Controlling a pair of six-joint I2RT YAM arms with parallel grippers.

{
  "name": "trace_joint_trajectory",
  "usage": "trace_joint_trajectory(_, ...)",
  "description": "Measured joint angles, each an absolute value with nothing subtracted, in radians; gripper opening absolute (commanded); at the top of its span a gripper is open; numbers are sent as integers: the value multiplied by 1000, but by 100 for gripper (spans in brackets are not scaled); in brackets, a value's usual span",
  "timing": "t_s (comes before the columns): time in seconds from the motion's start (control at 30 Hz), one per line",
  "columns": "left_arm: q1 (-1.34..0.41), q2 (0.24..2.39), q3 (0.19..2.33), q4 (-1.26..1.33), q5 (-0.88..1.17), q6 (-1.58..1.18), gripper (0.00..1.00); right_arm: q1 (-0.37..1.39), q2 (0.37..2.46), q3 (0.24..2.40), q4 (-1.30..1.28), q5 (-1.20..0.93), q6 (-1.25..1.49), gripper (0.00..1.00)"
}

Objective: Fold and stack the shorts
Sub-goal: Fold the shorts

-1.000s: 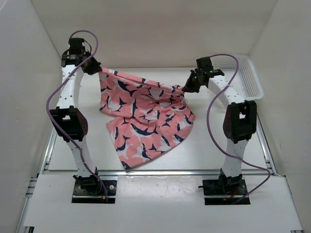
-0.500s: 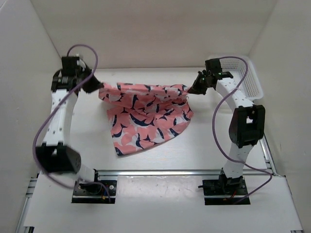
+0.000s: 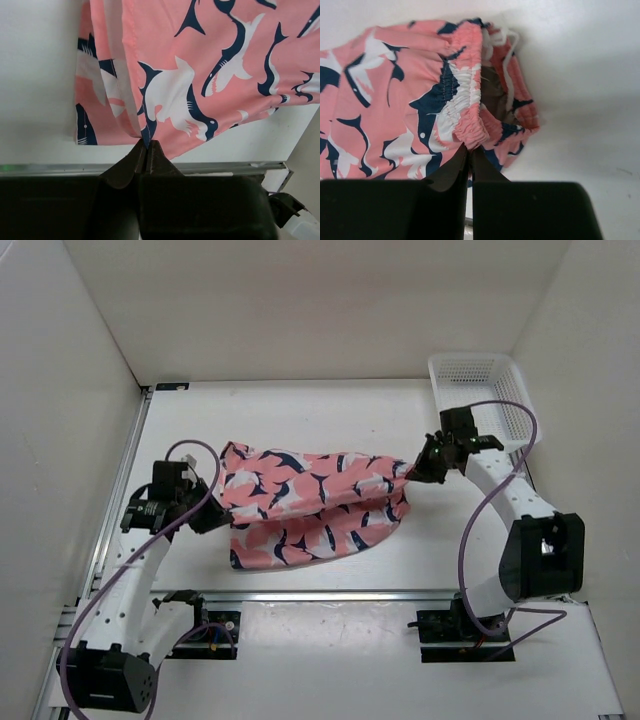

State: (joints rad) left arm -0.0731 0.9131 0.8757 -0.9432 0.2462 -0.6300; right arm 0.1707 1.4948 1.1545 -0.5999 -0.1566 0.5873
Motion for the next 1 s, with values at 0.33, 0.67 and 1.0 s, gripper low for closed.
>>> trace_joint_trajectory(0.33,-90,784,711,-992,282,-704,96,172,1259,777,-597,-115,594,80)
trace_joint_trajectory(0.67,-117,1003,691,-993,236,-790,89,172,1232,754,-548,-131,631,51)
trace_joint_trajectory(1.0,-181,1194,660,-931,147,-881,45,172,1257,757,-512,-141,655,27)
